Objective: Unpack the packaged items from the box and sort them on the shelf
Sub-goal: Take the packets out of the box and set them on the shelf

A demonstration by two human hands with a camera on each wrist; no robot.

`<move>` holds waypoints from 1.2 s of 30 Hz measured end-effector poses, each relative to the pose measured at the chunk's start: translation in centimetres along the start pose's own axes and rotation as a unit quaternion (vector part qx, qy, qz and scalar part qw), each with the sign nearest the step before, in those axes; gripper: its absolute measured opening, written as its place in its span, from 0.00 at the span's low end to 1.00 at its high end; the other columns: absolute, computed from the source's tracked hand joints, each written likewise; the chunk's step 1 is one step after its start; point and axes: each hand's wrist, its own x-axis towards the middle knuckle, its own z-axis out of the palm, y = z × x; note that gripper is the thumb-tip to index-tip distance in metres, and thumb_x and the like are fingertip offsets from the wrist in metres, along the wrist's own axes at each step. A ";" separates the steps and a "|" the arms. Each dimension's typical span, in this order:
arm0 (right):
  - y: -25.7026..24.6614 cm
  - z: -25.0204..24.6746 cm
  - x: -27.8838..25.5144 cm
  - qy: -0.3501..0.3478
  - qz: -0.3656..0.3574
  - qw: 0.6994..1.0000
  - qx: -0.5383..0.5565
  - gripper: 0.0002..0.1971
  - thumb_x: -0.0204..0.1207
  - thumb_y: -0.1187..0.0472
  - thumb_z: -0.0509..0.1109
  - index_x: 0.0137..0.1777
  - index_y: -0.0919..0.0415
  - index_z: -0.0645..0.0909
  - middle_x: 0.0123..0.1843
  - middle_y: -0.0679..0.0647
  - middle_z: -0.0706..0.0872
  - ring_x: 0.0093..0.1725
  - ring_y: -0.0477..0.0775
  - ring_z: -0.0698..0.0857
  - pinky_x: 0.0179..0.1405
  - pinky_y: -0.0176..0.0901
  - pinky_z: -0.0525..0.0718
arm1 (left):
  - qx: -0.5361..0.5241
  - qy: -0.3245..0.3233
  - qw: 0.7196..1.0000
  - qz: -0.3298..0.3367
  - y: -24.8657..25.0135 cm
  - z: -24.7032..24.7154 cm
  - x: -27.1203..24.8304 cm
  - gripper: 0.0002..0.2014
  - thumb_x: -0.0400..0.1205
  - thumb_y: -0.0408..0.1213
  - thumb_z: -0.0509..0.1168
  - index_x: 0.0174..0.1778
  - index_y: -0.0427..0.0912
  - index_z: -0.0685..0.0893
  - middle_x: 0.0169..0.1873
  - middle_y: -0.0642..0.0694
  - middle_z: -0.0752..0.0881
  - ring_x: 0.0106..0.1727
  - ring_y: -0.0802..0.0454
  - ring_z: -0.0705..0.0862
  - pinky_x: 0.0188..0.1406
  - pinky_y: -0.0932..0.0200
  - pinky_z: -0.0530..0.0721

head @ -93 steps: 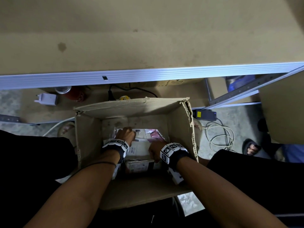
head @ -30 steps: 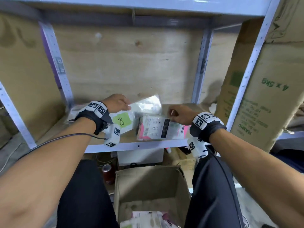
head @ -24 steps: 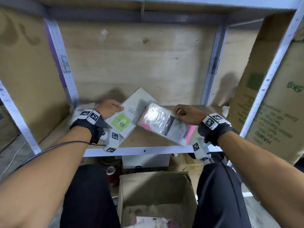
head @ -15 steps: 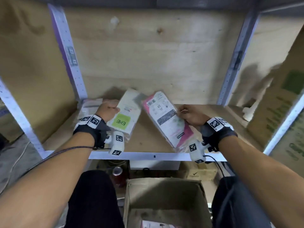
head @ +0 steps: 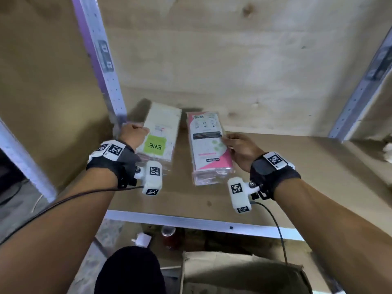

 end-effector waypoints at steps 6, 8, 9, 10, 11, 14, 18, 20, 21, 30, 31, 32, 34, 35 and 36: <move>0.5 3.9 4.3 -0.015 0.029 0.999 0.018 0.11 0.86 0.72 0.60 0.43 0.68 0.80 0.36 0.58 0.91 0.33 0.53 0.91 0.30 0.40 0.90 | 0.072 -0.002 0.993 -0.093 -2.7 -4.9 4.4 0.20 0.89 0.34 0.57 0.75 0.27 0.75 0.74 0.28 0.77 0.75 0.32 0.76 0.66 0.47 0.77; 1.0 5.2 5.9 -0.015 0.040 0.999 0.008 0.10 0.86 0.71 0.61 0.44 0.67 0.80 0.41 0.59 0.89 0.38 0.55 0.89 0.33 0.41 0.91 | 0.087 0.020 0.991 -0.103 -3.2 -6.1 4.7 0.19 0.90 0.33 0.55 0.73 0.27 0.78 0.73 0.29 0.78 0.73 0.34 0.78 0.61 0.50 0.77; 1.1 5.8 6.5 -0.016 0.044 0.999 0.004 0.09 0.86 0.71 0.61 0.44 0.67 0.80 0.42 0.59 0.88 0.38 0.54 0.88 0.33 0.41 0.91 | 0.100 0.023 0.989 -0.104 -3.2 -6.5 5.1 0.19 0.91 0.33 0.53 0.72 0.27 0.79 0.72 0.30 0.80 0.73 0.35 0.79 0.61 0.51 0.77; 1.4 6.6 7.3 -0.021 0.050 0.999 -0.002 0.09 0.86 0.71 0.62 0.44 0.67 0.80 0.42 0.58 0.88 0.38 0.54 0.88 0.34 0.41 0.91 | 0.120 0.023 0.985 -0.120 -3.5 -6.7 5.2 0.19 0.91 0.33 0.53 0.71 0.28 0.80 0.72 0.31 0.80 0.72 0.36 0.79 0.58 0.53 0.79; 1.6 7.2 7.8 -0.024 0.055 0.998 -0.008 0.08 0.86 0.70 0.63 0.45 0.66 0.80 0.42 0.58 0.88 0.38 0.54 0.88 0.35 0.43 0.91 | 0.108 0.024 0.985 -0.134 -3.7 -6.6 5.6 0.19 0.91 0.34 0.54 0.72 0.28 0.79 0.72 0.32 0.80 0.73 0.36 0.78 0.51 0.58 0.81; 2.1 9.4 9.3 -0.035 0.062 0.997 -0.022 0.07 0.84 0.71 0.65 0.45 0.67 0.81 0.47 0.61 0.89 0.42 0.57 0.89 0.43 0.48 0.90 | 0.099 0.035 0.987 -0.120 -4.1 -6.2 5.8 0.19 0.90 0.35 0.57 0.74 0.30 0.78 0.74 0.33 0.78 0.75 0.37 0.77 0.43 0.65 0.78; 2.9 12.1 10.2 -0.021 0.064 0.996 -0.058 0.08 0.83 0.73 0.66 0.42 0.67 0.80 0.57 0.69 0.87 0.54 0.66 0.88 0.61 0.60 0.86 | 0.140 0.008 0.986 -0.090 -3.8 -5.3 5.8 0.17 0.90 0.32 0.55 0.73 0.33 0.79 0.73 0.36 0.80 0.74 0.39 0.79 0.53 0.66 0.80; 3.3 13.0 10.6 0.008 0.055 0.993 -0.104 0.09 0.82 0.72 0.67 0.39 0.67 0.80 0.58 0.72 0.87 0.57 0.69 0.88 0.62 0.63 0.86 | 0.088 0.021 0.990 -0.104 -4.3 -5.1 6.2 0.19 0.88 0.32 0.60 0.73 0.29 0.79 0.72 0.32 0.80 0.74 0.36 0.78 0.35 0.67 0.73; 3.5 13.2 10.7 0.023 0.047 0.989 -0.140 0.08 0.81 0.72 0.68 0.40 0.69 0.81 0.57 0.72 0.88 0.54 0.69 0.89 0.59 0.62 0.87 | 0.103 0.014 0.989 -0.105 -4.6 -4.8 6.5 0.19 0.87 0.32 0.62 0.73 0.28 0.79 0.72 0.31 0.80 0.74 0.35 0.78 0.35 0.62 0.73; 3.4 13.9 10.9 0.035 0.096 0.969 -0.225 0.07 0.81 0.66 0.72 0.47 0.66 0.76 0.29 0.57 0.76 0.22 0.51 0.71 0.12 0.31 0.70 | 0.202 -0.047 0.975 -0.076 -5.7 -4.8 9.0 0.20 0.85 0.40 0.61 0.60 0.24 0.83 0.64 0.27 0.84 0.64 0.32 0.83 0.47 0.55 0.71; 3.5 14.1 10.9 0.034 0.098 0.970 -0.218 0.09 0.80 0.66 0.72 0.42 0.67 0.75 0.28 0.58 0.76 0.21 0.51 0.71 0.13 0.31 0.70 | 0.201 -0.048 0.976 -0.069 -5.7 -5.0 9.1 0.21 0.85 0.41 0.62 0.61 0.24 0.83 0.63 0.27 0.84 0.62 0.32 0.84 0.46 0.55 0.71; 3.6 14.2 11.0 0.036 0.098 0.971 -0.215 0.11 0.80 0.67 0.72 0.37 0.66 0.75 0.27 0.58 0.76 0.21 0.51 0.71 0.14 0.33 0.70 | 0.206 -0.054 0.975 -0.068 -5.7 -5.3 9.1 0.22 0.85 0.43 0.62 0.62 0.25 0.83 0.63 0.28 0.84 0.62 0.33 0.84 0.46 0.55 0.71; 4.0 14.5 11.2 0.048 0.095 0.972 -0.207 0.14 0.78 0.68 0.73 0.33 0.66 0.74 0.26 0.59 0.76 0.20 0.52 0.72 0.19 0.38 0.71 | 0.229 -0.074 0.969 -0.058 -5.8 -5.6 9.0 0.23 0.86 0.46 0.61 0.65 0.28 0.82 0.66 0.29 0.83 0.65 0.34 0.82 0.49 0.56 0.71; 4.0 14.6 11.3 0.054 0.096 0.973 -0.204 0.14 0.77 0.68 0.74 0.33 0.66 0.74 0.26 0.60 0.77 0.20 0.52 0.72 0.22 0.40 0.72 | 0.236 -0.082 0.967 -0.055 -5.8 -5.7 9.1 0.24 0.87 0.47 0.60 0.66 0.29 0.82 0.67 0.30 0.83 0.67 0.34 0.82 0.50 0.57 0.71; 4.2 14.7 11.3 0.056 0.096 0.973 -0.200 0.13 0.76 0.68 0.74 0.33 0.66 0.74 0.28 0.61 0.78 0.21 0.54 0.74 0.25 0.42 0.74 | 0.235 -0.087 0.967 -0.051 -5.9 -5.8 9.0 0.24 0.87 0.48 0.60 0.66 0.29 0.82 0.67 0.30 0.83 0.67 0.35 0.82 0.52 0.56 0.72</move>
